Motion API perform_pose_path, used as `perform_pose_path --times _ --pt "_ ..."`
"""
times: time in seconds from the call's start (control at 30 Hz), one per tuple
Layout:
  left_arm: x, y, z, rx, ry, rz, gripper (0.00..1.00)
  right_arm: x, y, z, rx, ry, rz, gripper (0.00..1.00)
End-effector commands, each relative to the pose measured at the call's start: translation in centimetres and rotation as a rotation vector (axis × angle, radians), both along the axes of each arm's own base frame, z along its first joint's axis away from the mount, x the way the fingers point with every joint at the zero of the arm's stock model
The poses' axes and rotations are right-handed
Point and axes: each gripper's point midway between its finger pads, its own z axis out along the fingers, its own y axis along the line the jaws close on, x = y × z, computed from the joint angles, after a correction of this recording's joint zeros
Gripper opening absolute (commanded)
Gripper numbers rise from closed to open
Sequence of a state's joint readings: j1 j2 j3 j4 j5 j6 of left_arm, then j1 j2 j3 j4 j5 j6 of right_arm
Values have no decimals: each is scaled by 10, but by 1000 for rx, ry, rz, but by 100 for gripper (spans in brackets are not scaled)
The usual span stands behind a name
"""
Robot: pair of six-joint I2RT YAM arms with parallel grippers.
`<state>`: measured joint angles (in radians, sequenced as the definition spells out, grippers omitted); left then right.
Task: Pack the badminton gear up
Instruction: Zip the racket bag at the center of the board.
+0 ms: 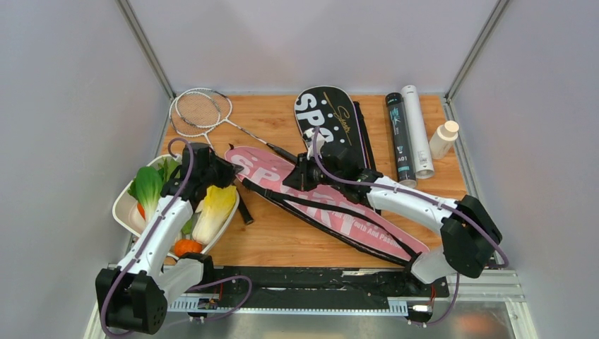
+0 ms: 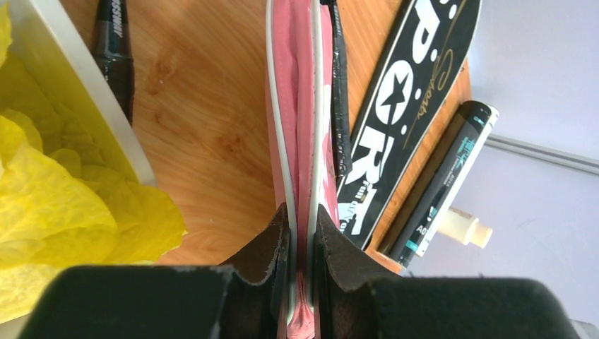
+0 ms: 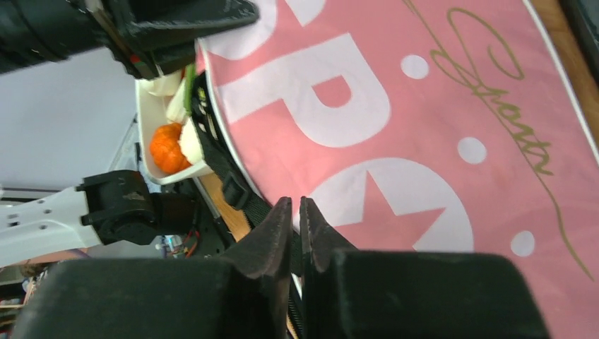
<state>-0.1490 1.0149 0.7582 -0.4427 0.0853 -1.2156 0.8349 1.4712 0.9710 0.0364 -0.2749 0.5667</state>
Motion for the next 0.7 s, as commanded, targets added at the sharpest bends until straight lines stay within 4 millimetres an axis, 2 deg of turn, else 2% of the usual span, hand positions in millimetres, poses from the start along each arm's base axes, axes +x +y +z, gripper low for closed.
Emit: perform_pose_path --times 0.0,0.07,0.13,0.27,0.37,0.47,0.53,0.63,0.67 --pt "14 -10 35 -33 -179 -59 0 3 21 51 99 -106 97 16" --pt "13 -11 34 -38 -178 -62 0 2 32 51 104 -98 143 27" --pt "12 -11 33 -38 -175 -60 0 -2 43 47 103 -84 201 33" --pt "7 -4 27 -43 -104 3 0 -21 61 53 50 -195 256 32" --pt "5 -2 25 -69 -41 48 0 -25 61 62 -3 -301 143 35" --pt "6 -4 32 -126 -46 82 0 -24 48 73 24 -297 -59 40" --pt "8 -3 38 -144 -64 104 0 -37 46 78 68 -289 -138 44" --pt "8 3 41 -149 -52 158 0 -52 43 68 109 -248 -218 45" --pt "7 5 43 -150 -42 171 0 -53 41 59 108 -241 -239 45"
